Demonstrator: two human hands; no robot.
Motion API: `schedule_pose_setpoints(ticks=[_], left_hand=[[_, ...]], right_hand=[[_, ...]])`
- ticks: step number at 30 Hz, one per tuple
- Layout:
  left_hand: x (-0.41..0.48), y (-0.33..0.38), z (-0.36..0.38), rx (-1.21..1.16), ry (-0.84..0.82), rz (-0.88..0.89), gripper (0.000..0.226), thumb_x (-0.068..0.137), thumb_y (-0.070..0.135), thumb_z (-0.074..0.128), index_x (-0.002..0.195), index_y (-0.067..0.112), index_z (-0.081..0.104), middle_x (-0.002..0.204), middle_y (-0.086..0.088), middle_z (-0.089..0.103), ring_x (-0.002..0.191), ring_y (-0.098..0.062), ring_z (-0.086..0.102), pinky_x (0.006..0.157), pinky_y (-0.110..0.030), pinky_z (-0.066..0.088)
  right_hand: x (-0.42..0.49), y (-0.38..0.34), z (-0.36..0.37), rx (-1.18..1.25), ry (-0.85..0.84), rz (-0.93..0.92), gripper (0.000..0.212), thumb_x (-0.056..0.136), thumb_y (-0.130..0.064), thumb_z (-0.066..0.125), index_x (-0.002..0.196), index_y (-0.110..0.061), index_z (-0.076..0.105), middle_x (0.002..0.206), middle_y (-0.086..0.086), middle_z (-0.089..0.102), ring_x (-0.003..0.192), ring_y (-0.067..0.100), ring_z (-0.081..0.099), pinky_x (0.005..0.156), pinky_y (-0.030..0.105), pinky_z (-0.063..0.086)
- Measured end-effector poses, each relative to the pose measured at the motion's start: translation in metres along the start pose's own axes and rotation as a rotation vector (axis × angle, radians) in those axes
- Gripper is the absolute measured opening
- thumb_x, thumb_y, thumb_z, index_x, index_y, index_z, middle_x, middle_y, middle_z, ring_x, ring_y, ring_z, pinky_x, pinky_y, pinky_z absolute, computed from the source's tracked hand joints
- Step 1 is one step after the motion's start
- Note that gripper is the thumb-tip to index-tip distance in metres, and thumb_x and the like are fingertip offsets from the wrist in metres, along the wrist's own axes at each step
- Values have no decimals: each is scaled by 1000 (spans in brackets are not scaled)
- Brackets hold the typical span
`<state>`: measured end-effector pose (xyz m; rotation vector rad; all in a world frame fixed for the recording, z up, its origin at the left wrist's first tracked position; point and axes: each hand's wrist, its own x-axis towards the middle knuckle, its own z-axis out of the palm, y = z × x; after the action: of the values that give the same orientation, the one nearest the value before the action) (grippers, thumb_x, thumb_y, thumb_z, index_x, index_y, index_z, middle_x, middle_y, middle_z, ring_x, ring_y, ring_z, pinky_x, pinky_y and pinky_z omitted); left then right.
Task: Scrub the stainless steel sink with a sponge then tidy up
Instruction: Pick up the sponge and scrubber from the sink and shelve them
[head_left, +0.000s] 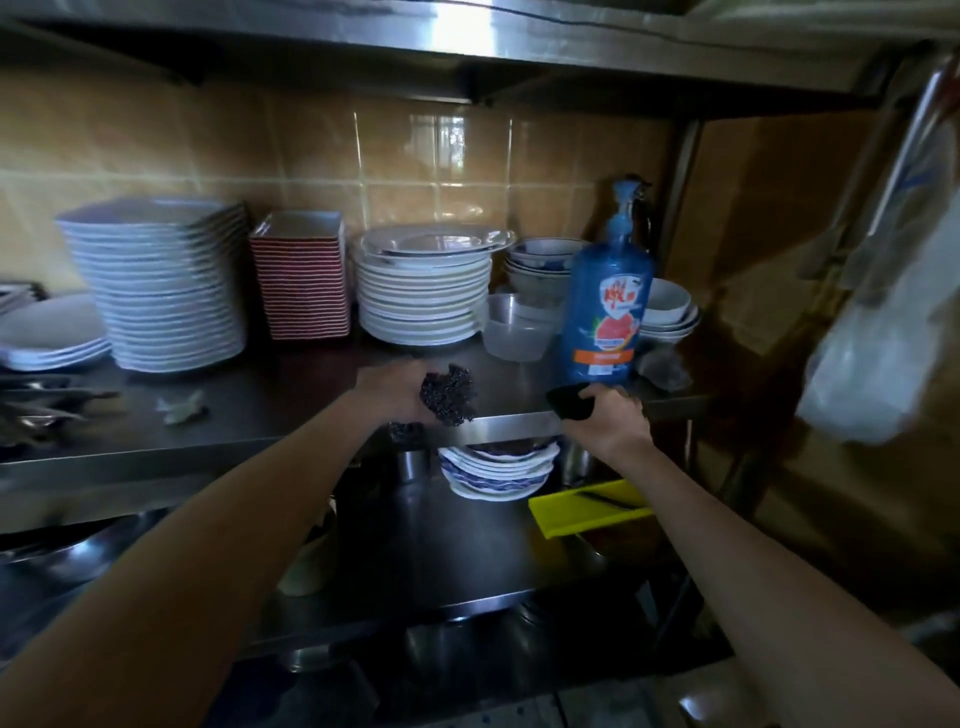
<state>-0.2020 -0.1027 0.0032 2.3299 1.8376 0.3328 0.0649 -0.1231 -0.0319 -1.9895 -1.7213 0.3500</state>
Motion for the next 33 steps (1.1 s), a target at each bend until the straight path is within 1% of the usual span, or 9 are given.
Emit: schedule_pose_setpoints(ticks=[2, 4, 8, 13, 20, 24, 27, 29, 33], left_hand=[[10, -7, 0, 14, 3, -9, 77, 57, 53, 78, 127, 44, 48, 129, 6, 56, 119, -19, 52, 97, -34, 41], [23, -13, 1, 39, 7, -22, 82, 56, 50, 80, 130, 41, 47, 132, 4, 53, 120, -20, 51, 97, -33, 41], [58, -21, 7, 65, 0, -46, 70, 63, 42, 77, 127, 37, 48, 130, 2, 54, 118, -20, 52, 94, -31, 43], [97, -23, 17, 82, -7, -36, 72, 63, 41, 76, 129, 34, 48, 130, 3, 53, 120, -20, 50, 96, -36, 40], [125, -27, 26, 112, -86, -3, 71, 64, 42, 75, 129, 33, 47, 130, 3, 52, 122, -20, 48, 99, -41, 37], [129, -32, 29, 96, -104, 8, 60, 65, 40, 74, 120, 32, 52, 126, 4, 53, 118, -22, 51, 98, -43, 39], [129, -35, 31, 57, -133, 14, 54, 66, 44, 73, 115, 31, 55, 119, 3, 57, 114, -22, 54, 96, -43, 41], [129, -37, 31, 47, -148, 22, 57, 65, 48, 73, 118, 34, 54, 120, 3, 56, 115, -22, 53, 98, -45, 40], [123, -40, 30, 43, -123, 30, 75, 64, 55, 73, 131, 44, 42, 136, 6, 47, 126, -22, 44, 105, -48, 29]], right_hand=[[12, -7, 5, -2, -1, -11, 60, 72, -39, 69, 127, -21, 52, 131, 10, 49, 126, 32, 39, 104, 43, 40], [25, -13, 10, 0, -4, -18, 60, 71, -37, 68, 127, -22, 52, 131, 9, 49, 126, 32, 39, 104, 44, 40], [53, -21, 22, 0, -17, -33, 56, 72, -35, 67, 125, -22, 53, 127, 8, 50, 122, 33, 43, 99, 43, 43], [86, -25, 38, -23, -54, -35, 55, 74, -38, 67, 124, -23, 52, 126, 8, 49, 121, 33, 43, 97, 43, 42], [107, -29, 62, -46, -22, -48, 53, 76, -39, 66, 123, -19, 52, 125, 9, 46, 120, 34, 42, 96, 45, 43], [115, -31, 68, -64, -10, -43, 52, 79, -39, 64, 125, -18, 52, 127, 11, 47, 120, 36, 42, 96, 45, 43], [117, -30, 71, -88, 1, -52, 51, 79, -41, 63, 124, -17, 52, 125, 11, 48, 119, 36, 43, 96, 45, 42], [116, -30, 72, -88, 8, -54, 51, 79, -42, 62, 123, -18, 52, 125, 12, 49, 119, 37, 44, 96, 46, 42], [113, -30, 71, -104, 41, -66, 51, 80, -48, 60, 121, -18, 54, 122, 11, 50, 117, 35, 46, 96, 45, 39]])
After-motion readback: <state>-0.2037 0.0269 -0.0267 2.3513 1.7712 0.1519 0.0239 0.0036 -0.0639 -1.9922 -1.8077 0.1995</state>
